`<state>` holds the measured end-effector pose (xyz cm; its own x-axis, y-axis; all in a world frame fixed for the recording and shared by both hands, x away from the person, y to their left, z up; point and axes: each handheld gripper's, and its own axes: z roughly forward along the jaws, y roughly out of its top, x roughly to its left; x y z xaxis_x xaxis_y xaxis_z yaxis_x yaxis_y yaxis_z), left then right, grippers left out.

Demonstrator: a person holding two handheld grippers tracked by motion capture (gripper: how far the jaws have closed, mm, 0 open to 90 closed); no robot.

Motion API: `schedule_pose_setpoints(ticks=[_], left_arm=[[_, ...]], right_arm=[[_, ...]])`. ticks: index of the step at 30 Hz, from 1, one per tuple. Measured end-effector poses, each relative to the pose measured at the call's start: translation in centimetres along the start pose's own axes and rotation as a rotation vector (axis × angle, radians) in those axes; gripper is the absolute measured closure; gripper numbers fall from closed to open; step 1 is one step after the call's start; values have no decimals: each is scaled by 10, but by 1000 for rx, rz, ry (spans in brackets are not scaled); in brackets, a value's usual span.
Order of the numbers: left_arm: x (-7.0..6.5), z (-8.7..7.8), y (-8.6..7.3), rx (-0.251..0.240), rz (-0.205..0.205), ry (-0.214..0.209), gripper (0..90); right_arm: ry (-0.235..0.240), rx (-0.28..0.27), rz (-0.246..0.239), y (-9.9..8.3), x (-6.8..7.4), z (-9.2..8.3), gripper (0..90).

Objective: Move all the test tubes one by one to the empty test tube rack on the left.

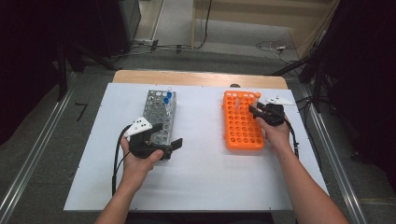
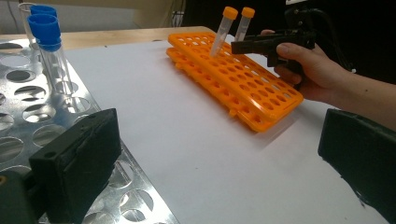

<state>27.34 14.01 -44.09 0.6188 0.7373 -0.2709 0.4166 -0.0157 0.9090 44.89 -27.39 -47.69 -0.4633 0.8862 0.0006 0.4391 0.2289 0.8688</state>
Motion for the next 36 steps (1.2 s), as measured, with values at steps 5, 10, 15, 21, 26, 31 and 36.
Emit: schedule_pose_setpoints(ticks=[5, 10, 15, 21, 26, 31, 36], left_arm=[[0, 0, 0, 2, 1, 2, 0], [-1, 0, 0, 1, 0, -6, 0], [-3, 1, 0, -1, 3, -12, 0], [-4, 2, 1, 3, 10, -15, 0], [-7, 4, 1, 5, 17, -26, 0], [-11, 5, 3, 2, 27, -41, 0], [-14, 6, 5, 0, 32, -53, 3]], right_arm=[[-34, -12, -16, 0, 0, 3, 679], [-7, -16, -8, 0, -1, 1, 719], [5, -68, 8, 6, -3, -10, 721], [43, -102, 8, 12, 0, -29, 721], [94, -119, -9, 13, 10, -48, 721], [150, -113, -21, 9, 23, -62, 721], [208, -95, -65, 4, 40, -76, 721]])
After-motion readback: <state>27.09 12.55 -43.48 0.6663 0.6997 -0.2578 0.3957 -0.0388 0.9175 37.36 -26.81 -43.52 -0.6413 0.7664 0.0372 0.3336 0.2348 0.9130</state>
